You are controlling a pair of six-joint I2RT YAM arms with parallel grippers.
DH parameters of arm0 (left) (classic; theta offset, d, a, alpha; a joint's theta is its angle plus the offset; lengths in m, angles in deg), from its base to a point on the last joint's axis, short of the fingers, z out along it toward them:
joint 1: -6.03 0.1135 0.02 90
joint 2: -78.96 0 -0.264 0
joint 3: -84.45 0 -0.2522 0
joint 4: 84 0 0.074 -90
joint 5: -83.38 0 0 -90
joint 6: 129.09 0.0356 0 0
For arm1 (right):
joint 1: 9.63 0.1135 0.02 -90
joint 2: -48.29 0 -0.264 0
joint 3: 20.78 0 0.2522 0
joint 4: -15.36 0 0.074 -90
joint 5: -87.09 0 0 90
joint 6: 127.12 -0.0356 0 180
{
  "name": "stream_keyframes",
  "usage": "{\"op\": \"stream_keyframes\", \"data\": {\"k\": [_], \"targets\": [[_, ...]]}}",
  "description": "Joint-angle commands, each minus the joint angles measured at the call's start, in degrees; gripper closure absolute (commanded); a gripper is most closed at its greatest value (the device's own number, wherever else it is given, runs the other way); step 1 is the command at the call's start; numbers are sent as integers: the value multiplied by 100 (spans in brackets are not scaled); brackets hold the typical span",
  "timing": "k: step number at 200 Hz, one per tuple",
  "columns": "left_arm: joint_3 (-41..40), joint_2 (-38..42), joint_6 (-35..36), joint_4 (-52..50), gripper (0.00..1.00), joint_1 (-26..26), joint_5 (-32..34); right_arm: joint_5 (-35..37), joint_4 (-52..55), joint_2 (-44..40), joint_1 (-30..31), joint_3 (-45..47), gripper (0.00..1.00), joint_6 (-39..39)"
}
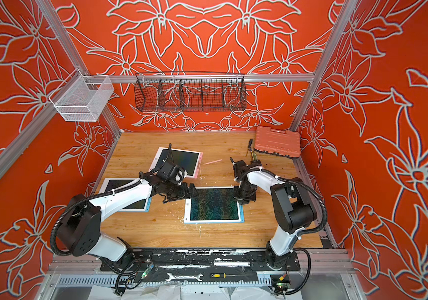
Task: Place the stylus back onto the writing tablet
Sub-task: Place the stylus on the writing tablet.
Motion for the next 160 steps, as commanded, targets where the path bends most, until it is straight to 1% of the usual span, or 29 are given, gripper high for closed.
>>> {"op": "stream_keyframes", "data": {"k": [1,37,68,102,109,138,160], "targets": [[-173,89,-118,-162,3,164,-120,3,214,-254,40,-407,84,-58],[-379,103,-126,-107,3,311,-204,25,323,-356,49,-721,74,-53],[-467,-18,-164,-32,3,350,-239,72,353,-450,49,-858,59,-47],[-603,-96,-235,169,3,350,-237,197,362,-669,49,-979,38,-71],[-618,-115,-237,190,3,350,-244,241,386,-700,49,-1008,36,-72],[-702,-192,-274,269,3,349,-269,323,385,-894,49,-1070,27,-76],[-790,-200,-315,385,3,346,-321,354,379,-994,45,-1099,24,-100]]}}
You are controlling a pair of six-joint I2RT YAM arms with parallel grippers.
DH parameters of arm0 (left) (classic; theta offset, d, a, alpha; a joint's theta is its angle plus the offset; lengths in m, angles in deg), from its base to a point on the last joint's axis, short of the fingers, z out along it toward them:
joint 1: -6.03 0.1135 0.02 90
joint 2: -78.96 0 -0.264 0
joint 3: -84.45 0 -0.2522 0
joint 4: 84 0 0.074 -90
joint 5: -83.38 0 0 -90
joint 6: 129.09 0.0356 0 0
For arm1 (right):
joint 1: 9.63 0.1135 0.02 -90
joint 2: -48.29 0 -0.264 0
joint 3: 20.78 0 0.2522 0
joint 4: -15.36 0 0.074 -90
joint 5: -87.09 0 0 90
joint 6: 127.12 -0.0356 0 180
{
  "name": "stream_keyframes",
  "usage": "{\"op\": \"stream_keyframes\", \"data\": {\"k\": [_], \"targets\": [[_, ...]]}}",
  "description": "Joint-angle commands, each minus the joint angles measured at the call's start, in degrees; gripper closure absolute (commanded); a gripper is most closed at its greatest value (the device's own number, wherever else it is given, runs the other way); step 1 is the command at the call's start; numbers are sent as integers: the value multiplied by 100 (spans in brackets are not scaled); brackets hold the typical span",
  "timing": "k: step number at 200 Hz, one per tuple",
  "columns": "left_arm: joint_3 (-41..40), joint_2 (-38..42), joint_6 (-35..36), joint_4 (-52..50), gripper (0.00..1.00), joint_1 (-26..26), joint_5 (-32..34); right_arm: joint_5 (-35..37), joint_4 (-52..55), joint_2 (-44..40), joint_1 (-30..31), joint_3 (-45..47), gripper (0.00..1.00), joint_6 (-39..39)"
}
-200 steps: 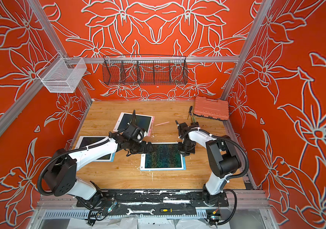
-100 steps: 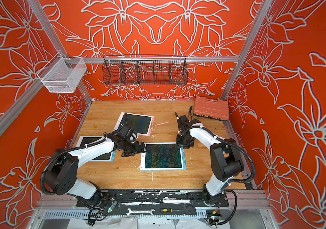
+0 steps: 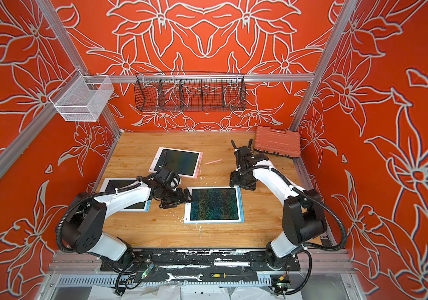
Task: Place the stylus back onto the writing tablet
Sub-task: Place the stylus on the writing tablet, then move the writing tablet to the center of the board.
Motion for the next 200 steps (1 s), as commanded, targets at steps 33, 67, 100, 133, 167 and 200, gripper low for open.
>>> {"op": "stream_keyframes", "data": {"k": [33,67,100,133,167,200], "targets": [[-154,-134,-170,252,3,-43,-93,188,102,-296,43,-174,20,-65],[-139,-204,-274,387,3,-151,-56,225,112,-409,45,-182,19,-69],[-27,-356,-356,449,3,-284,-44,280,145,-541,45,-196,19,-30],[-6,-452,-486,580,3,-432,-39,374,224,-675,36,-222,19,7],[48,-595,-724,759,3,-723,42,497,325,-819,32,-196,19,58],[192,-832,-870,905,3,-918,66,540,395,-933,27,-166,19,51]]}}
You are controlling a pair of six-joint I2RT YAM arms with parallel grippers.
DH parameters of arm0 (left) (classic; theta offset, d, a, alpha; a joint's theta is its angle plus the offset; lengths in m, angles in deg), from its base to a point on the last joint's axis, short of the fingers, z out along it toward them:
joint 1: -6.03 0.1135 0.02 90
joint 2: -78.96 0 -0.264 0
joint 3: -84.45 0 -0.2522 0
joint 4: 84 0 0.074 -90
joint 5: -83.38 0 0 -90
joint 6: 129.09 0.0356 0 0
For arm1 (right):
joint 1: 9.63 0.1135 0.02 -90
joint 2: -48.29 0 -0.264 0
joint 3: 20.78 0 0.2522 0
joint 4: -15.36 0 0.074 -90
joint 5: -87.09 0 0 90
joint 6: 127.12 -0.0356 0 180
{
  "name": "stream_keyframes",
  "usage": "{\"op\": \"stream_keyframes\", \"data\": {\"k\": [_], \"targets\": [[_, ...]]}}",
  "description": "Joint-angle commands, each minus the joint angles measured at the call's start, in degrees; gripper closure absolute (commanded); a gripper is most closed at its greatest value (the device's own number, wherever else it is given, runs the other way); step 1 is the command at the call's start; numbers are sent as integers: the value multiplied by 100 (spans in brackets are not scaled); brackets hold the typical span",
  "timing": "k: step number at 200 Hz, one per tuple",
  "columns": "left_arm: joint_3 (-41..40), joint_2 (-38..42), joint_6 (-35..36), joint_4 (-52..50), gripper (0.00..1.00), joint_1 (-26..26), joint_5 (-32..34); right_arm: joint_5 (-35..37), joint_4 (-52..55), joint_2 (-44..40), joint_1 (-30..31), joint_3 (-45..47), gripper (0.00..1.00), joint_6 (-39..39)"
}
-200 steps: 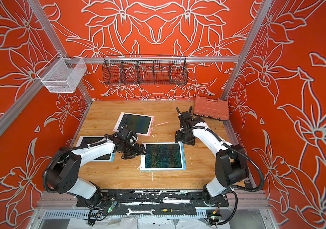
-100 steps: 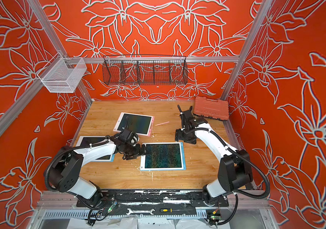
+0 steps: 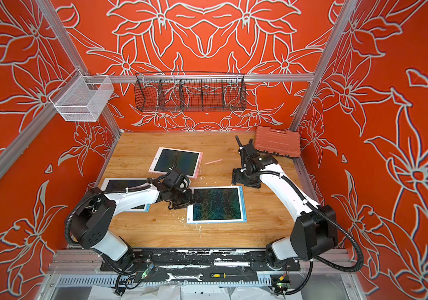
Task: Place the stylus back onto the writing tablet
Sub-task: Move the writing tablet to the center of the board.
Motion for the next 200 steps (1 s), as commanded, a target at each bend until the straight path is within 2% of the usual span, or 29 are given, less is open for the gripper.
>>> {"op": "stream_keyframes", "data": {"k": [1,200], "targets": [[19,-353,-217,1,3,-156,96,218,216,-177,27,-109,19,9],[1796,-2093,-832,375,2,-1334,102,535,604,-625,-260,-209,17,399]]}}
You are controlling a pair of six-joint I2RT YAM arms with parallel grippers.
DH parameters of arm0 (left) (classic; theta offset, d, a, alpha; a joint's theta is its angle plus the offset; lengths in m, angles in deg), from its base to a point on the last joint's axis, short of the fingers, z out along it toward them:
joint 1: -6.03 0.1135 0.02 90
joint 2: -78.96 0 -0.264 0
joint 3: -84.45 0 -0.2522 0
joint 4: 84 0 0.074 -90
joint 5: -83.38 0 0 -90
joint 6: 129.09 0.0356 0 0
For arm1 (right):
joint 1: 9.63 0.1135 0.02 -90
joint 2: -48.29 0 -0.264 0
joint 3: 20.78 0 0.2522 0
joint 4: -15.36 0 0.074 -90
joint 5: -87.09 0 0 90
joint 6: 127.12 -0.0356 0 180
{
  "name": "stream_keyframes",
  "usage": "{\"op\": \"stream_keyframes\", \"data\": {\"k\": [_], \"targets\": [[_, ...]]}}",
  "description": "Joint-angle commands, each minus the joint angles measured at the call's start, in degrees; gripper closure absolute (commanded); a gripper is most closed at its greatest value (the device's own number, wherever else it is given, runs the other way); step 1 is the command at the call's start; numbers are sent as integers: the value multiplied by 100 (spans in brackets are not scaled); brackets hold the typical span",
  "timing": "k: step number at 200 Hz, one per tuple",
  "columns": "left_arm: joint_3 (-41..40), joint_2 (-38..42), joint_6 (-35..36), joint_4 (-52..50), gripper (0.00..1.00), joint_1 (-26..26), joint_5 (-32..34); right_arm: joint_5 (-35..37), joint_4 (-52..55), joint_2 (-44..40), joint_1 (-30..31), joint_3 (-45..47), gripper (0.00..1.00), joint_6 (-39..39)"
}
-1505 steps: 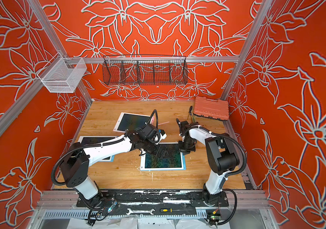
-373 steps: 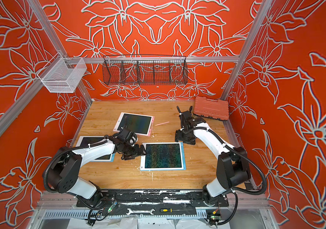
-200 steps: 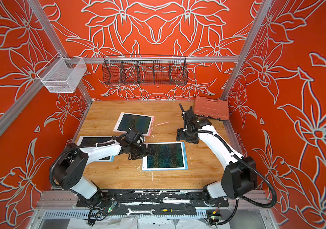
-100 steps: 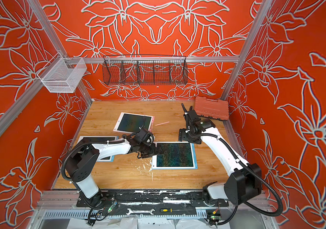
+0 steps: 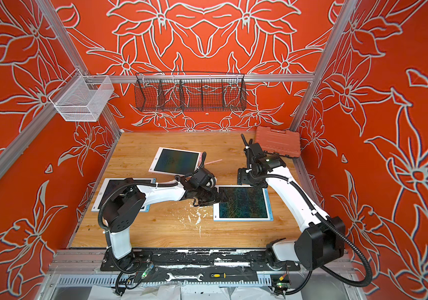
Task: Place the stylus back onto the writing tablet
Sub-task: Move the writing tablet to the center of the board.
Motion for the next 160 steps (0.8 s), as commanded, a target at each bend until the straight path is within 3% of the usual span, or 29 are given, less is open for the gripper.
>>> {"op": "stream_keyframes", "data": {"k": [1,160], "targets": [[43,-439,-146,-332,2,-140,108,155,201,-185,-50,-114,17,113],[1429,-1484,-218,-585,2,-473,159,-56,391,-327,-497,-26,16,517]]}}
